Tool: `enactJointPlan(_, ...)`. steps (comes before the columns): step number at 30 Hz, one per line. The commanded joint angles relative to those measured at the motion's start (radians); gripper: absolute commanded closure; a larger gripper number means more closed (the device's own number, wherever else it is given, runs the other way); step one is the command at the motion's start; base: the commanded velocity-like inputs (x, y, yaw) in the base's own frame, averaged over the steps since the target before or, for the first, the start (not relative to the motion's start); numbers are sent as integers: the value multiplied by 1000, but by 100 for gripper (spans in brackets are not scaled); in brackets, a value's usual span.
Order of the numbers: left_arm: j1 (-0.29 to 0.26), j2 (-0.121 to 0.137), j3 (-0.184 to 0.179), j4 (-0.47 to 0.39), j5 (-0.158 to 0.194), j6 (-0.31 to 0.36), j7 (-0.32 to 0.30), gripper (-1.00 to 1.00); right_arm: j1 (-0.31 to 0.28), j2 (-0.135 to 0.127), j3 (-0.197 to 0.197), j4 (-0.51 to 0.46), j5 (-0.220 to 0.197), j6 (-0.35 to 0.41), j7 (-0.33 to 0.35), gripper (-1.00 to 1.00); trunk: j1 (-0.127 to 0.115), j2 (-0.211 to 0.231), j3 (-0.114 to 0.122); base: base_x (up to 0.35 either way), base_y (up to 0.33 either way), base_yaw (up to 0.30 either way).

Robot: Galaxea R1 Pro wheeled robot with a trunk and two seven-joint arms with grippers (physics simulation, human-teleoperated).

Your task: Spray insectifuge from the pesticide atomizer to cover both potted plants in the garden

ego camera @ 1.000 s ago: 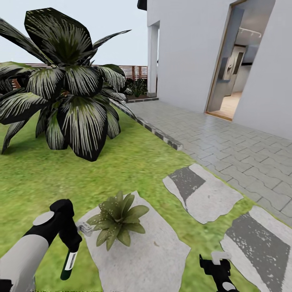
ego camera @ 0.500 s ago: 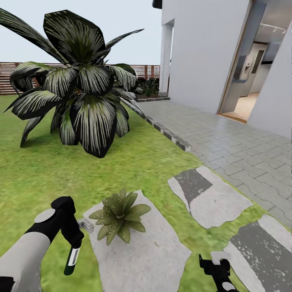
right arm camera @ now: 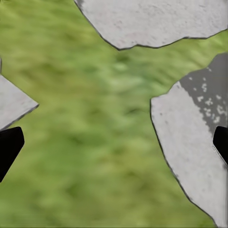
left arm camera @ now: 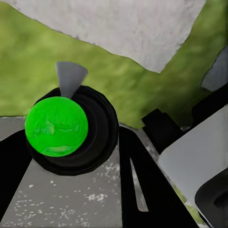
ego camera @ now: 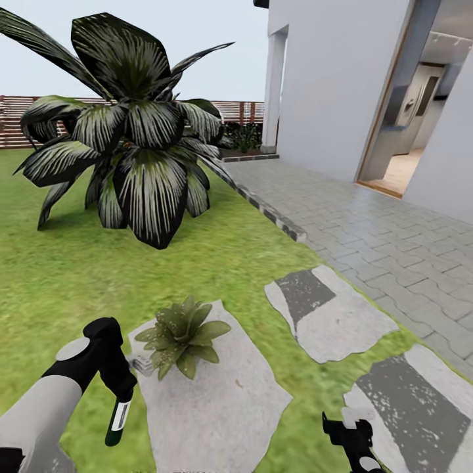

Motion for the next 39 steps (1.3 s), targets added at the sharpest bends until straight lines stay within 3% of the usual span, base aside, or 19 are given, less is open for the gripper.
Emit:
enactJointPlan(1,-1,0,-3,-1,-8,11,-10,100,0,0,9,0,-9,-2,-3,-100,0,0,-1,-3,-272,260)
enactJointPlan(10,-1,-2,-3,-2,-9,15,-10,100,0,-3,9,0,-8,-2,-2,-100,0,0,-1,67,-269,248)
enactJointPlan(24,-2,1,-5,-1,-7,4,-10,100,0,-4,9,0,-9,-2,-3,-100,0,0,-1,234,-217,9)
enactJointPlan(27,-3,9,-10,-3,-21,-9,-10,100,0,-2,9,0,-9,-2,-3,-100,0,0,-1,222,-206,22)
enactJointPlan(31,-12,9,-30,-4,-88,-41,-10,100,0,-2,9,0,-9,-2,-5,-100,0,0,-1,150,-157,186)
enactJointPlan(39,-48,10,-34,5,-96,-46,-10,100,0,-3,9,0,-9,-2,-5,-100,0,0,-1,13,-14,271)
